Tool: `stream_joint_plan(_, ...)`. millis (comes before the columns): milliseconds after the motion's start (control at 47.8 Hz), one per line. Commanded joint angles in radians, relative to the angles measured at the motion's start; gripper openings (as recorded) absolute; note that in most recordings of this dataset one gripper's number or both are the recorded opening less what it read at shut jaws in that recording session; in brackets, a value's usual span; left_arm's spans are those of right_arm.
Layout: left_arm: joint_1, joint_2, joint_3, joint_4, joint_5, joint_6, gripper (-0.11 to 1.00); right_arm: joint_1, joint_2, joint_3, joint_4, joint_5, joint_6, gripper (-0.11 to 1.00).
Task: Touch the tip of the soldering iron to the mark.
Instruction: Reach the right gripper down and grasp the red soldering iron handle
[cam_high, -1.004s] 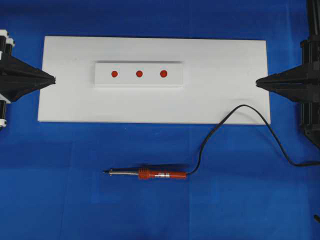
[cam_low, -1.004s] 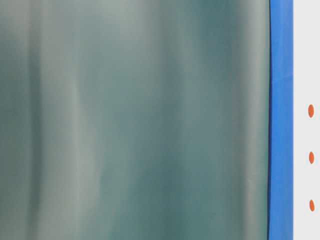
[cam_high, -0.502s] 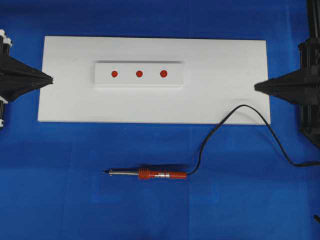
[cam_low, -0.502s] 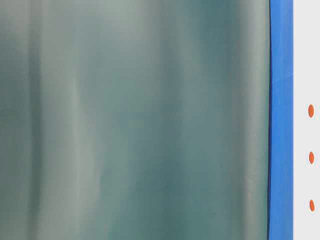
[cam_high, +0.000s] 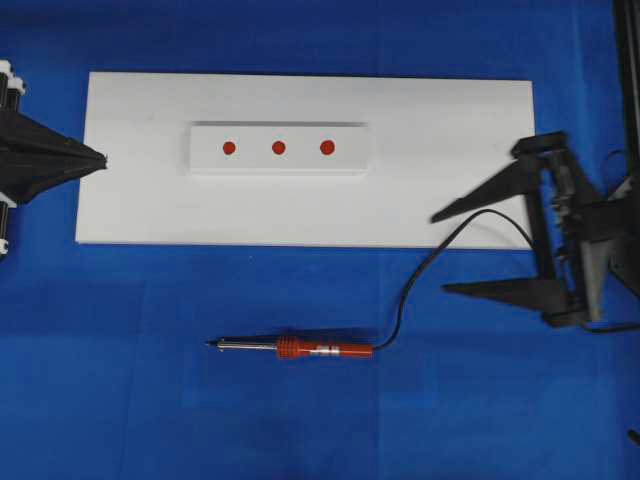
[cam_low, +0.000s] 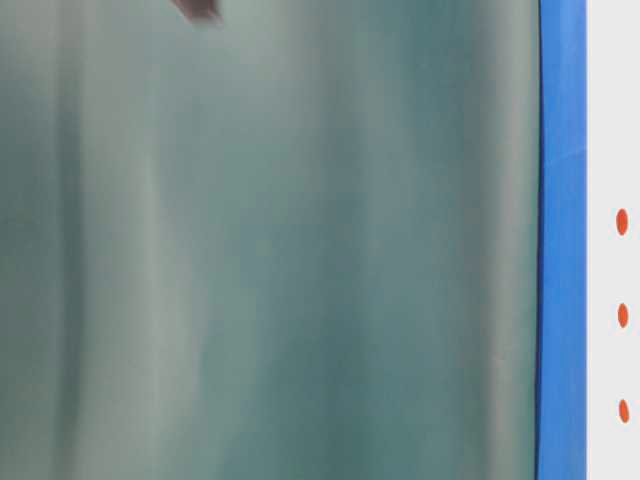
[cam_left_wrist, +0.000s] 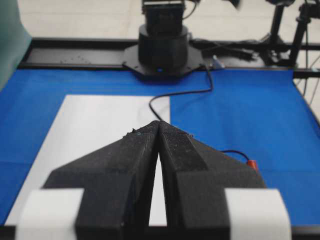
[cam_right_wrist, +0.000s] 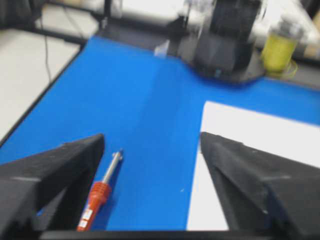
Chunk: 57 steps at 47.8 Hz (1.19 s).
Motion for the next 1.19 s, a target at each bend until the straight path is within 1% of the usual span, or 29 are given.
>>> stream_joint_plan(0,-0.002,0.006,-0.009,-0.002,-0.005,-0.002,0.02,0.003,0.069,-0.063,0.023,0.025,0.012,0.93)
stream_joint_plan(21,-0.002,0.006,-0.009,0.0,-0.005,-0.003,0.02,0.003,0.086,-0.074,0.028,0.035,0.017,0.94)
stream_joint_plan(126,-0.002,0.0,-0.009,-0.002,-0.005,-0.005,0.02,0.005,0.189,-0.138,0.048,0.095,0.04,0.89)
stream_joint_plan(209,-0.002,0.0,-0.008,-0.002,-0.005,-0.005,0.02,0.011,0.264,-0.193,0.055,0.143,0.06,0.9)
stream_joint_plan(418,-0.002,0.0,-0.005,0.0,-0.005,-0.005,0.02,0.044,0.431,-0.344,0.057,0.298,0.115,0.9)
stream_joint_plan(565,-0.002,0.0,-0.003,-0.002,-0.005,-0.005,0.02,0.063,0.546,-0.433,0.057,0.382,0.183,0.9)
stream_joint_plan(774,-0.002,-0.002,0.0,0.0,-0.008,-0.005,0.02,0.075,0.666,-0.505,0.057,0.414,0.25,0.9)
stream_joint_plan(921,-0.002,-0.002,0.0,-0.002,-0.008,-0.005,0.02,0.086,0.739,-0.535,0.057,0.417,0.304,0.9)
stream_joint_plan(1172,-0.002,0.0,0.008,-0.002,-0.008,-0.006,0.02,0.097,0.819,-0.551,0.055,0.419,0.356,0.9)
